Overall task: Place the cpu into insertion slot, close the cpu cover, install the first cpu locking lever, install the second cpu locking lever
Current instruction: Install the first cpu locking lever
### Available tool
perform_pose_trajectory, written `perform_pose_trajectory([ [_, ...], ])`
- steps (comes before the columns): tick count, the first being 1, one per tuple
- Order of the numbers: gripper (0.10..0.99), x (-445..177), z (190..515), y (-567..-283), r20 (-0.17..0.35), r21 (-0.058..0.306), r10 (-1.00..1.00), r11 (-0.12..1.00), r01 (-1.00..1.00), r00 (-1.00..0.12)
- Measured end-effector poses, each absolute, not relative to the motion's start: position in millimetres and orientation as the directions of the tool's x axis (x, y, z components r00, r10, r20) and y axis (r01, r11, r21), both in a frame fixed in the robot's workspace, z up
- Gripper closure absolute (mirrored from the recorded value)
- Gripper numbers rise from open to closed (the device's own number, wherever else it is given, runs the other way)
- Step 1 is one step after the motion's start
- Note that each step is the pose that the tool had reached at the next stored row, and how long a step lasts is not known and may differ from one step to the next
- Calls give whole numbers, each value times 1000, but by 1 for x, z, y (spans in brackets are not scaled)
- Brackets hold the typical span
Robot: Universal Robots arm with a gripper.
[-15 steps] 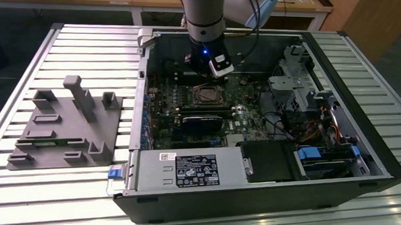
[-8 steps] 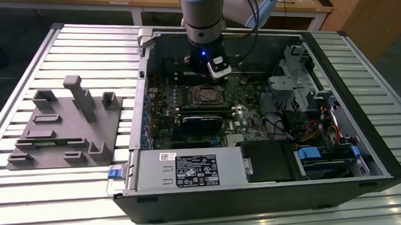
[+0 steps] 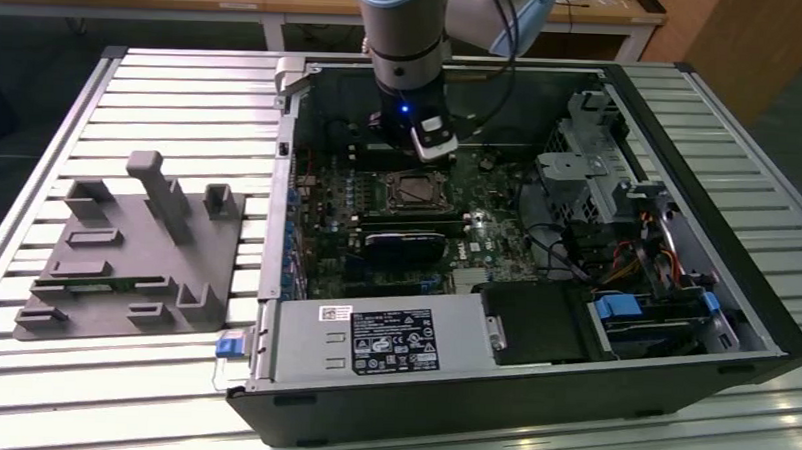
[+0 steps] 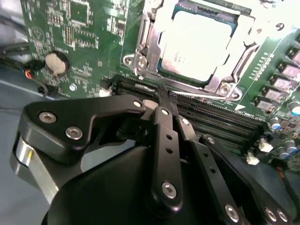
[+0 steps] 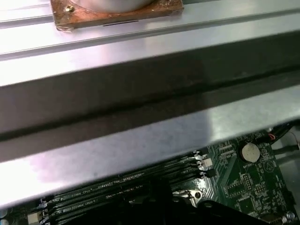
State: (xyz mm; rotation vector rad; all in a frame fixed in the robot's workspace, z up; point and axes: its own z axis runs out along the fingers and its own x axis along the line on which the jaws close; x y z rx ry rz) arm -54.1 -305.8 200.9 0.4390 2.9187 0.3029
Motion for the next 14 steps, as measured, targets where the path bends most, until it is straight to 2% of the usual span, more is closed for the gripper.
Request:
perform_pose_trajectory([
  [14,980,-54,197,-300,-141,225,426,893,390,-894],
])
